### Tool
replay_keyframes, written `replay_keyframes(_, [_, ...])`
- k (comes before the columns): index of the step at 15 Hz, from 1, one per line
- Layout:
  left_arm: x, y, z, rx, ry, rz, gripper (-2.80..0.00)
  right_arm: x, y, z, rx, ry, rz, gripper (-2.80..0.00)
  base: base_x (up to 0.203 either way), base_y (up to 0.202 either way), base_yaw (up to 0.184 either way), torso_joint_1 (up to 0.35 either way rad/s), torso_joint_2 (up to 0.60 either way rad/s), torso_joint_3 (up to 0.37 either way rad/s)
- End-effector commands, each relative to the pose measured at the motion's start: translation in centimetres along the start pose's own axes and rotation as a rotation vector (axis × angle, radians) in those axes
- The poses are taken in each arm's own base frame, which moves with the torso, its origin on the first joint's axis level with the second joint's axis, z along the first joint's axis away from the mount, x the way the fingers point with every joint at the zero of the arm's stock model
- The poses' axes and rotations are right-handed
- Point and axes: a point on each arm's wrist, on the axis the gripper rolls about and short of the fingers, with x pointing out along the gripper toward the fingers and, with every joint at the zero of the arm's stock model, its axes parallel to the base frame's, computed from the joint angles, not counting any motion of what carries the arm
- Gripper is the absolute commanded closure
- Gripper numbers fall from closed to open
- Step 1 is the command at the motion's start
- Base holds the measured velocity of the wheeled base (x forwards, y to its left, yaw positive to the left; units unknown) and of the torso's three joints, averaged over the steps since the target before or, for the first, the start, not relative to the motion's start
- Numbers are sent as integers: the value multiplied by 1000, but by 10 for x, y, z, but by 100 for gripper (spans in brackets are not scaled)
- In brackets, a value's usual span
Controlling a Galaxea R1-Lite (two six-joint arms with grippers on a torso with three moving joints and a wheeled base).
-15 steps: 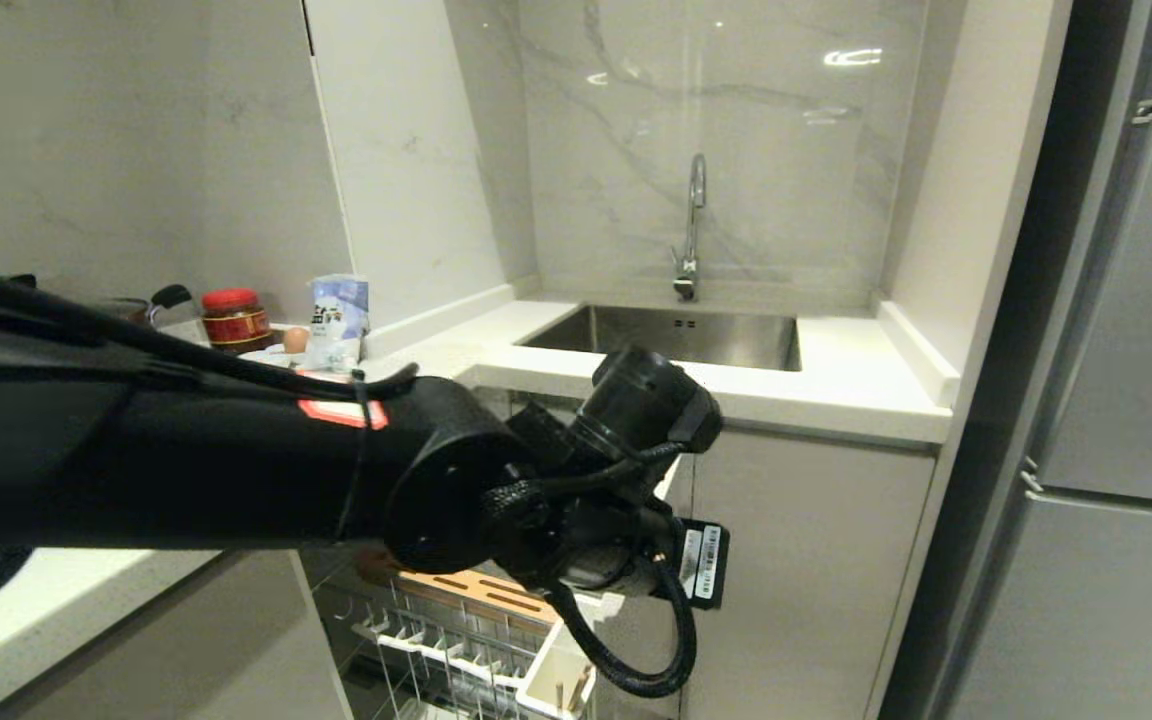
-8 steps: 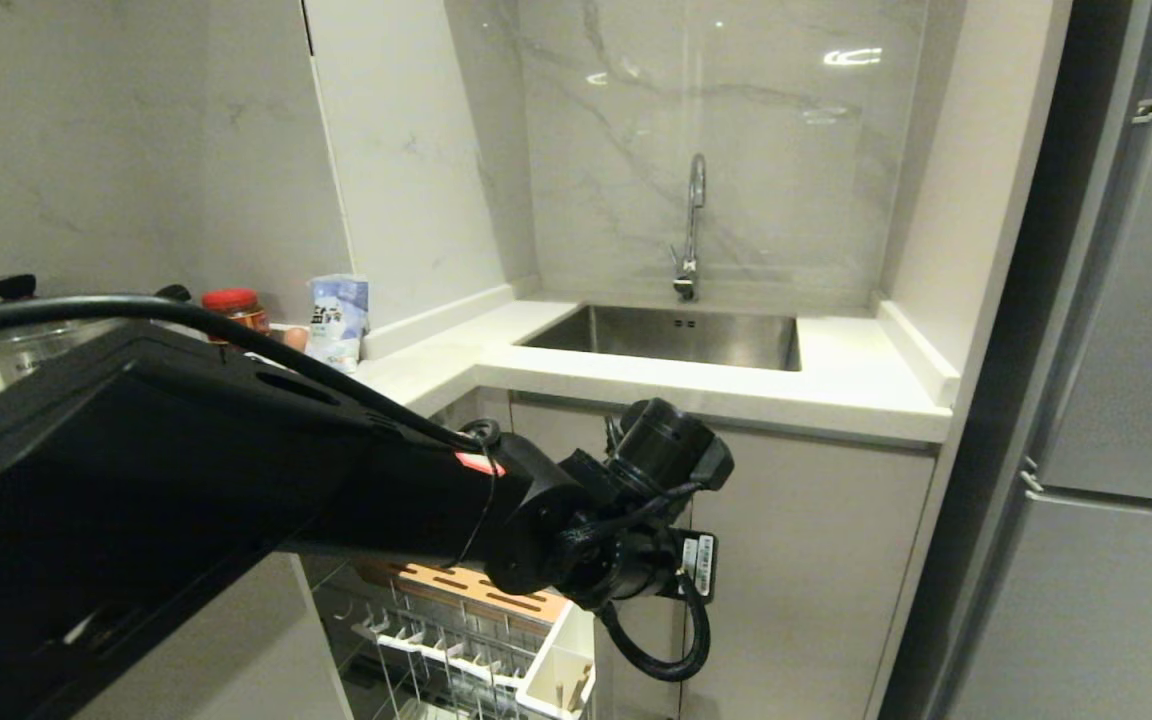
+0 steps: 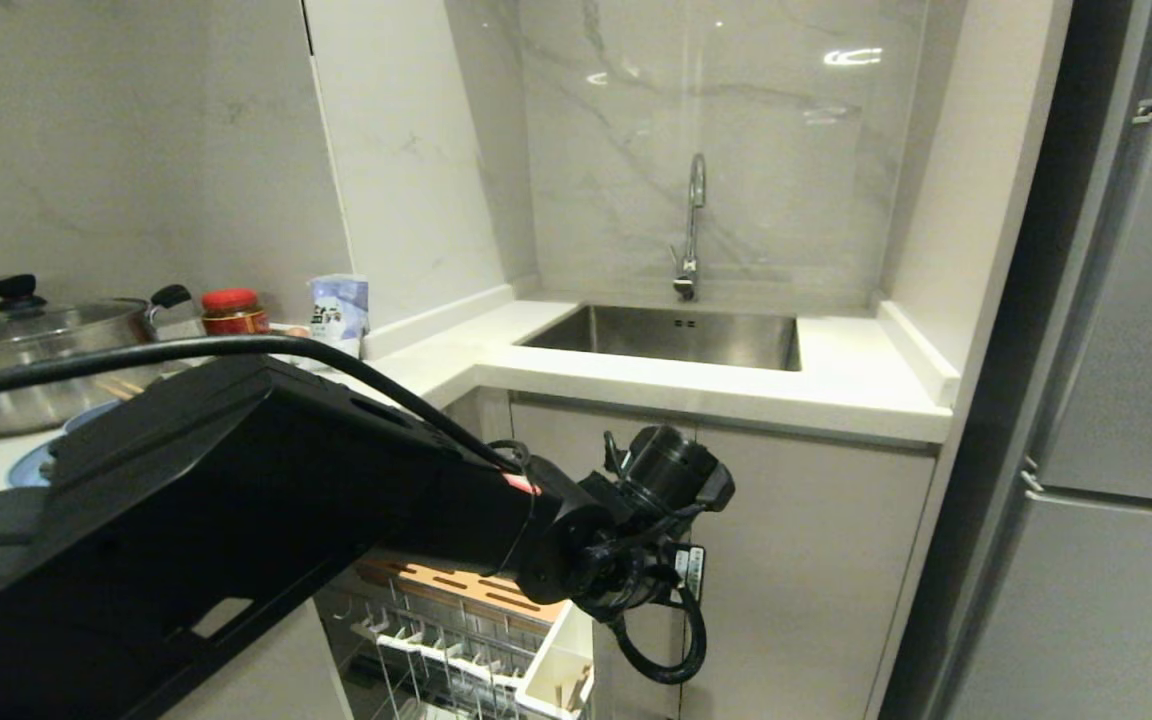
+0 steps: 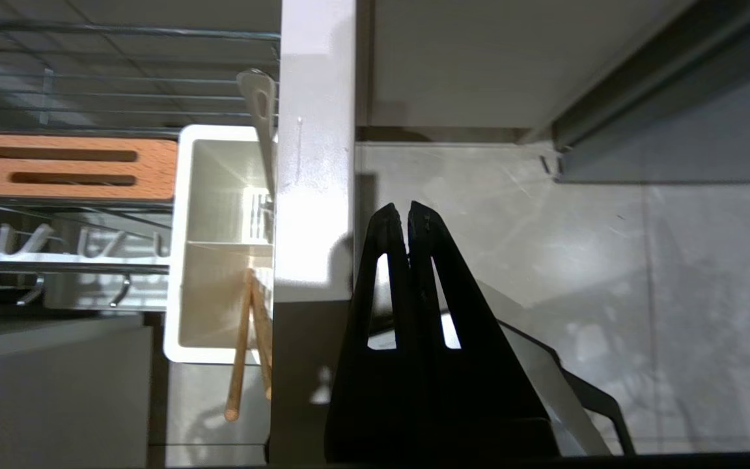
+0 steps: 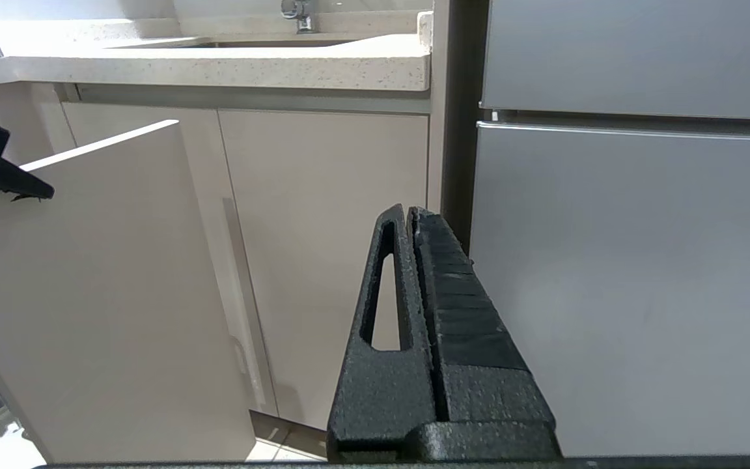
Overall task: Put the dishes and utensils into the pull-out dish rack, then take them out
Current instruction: Close the cupboard
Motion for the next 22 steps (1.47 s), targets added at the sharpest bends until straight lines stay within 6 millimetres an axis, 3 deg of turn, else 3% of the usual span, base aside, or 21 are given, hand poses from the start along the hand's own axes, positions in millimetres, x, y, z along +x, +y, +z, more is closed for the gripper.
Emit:
replay_keyframes(1, [2, 2, 1, 9, -18, 49, 0, 1, 0, -7, 0, 25, 1, 0, 0, 0, 0, 0, 0, 0])
replay_keyframes(6, [3, 8, 4, 33, -54, 138, 0, 1, 0, -7, 1, 25, 0, 0, 0, 0, 0, 0, 0, 0])
replay_keyframes(14, [22, 44, 9, 155, -45, 363, 0, 1, 0, -7, 1, 25, 0, 0, 0, 0, 0, 0, 0, 0])
replay_keyframes(22, [53, 118, 28, 174, -6, 620, 0, 1, 0, -7, 0, 25, 0, 0, 0, 0, 0, 0, 0, 0])
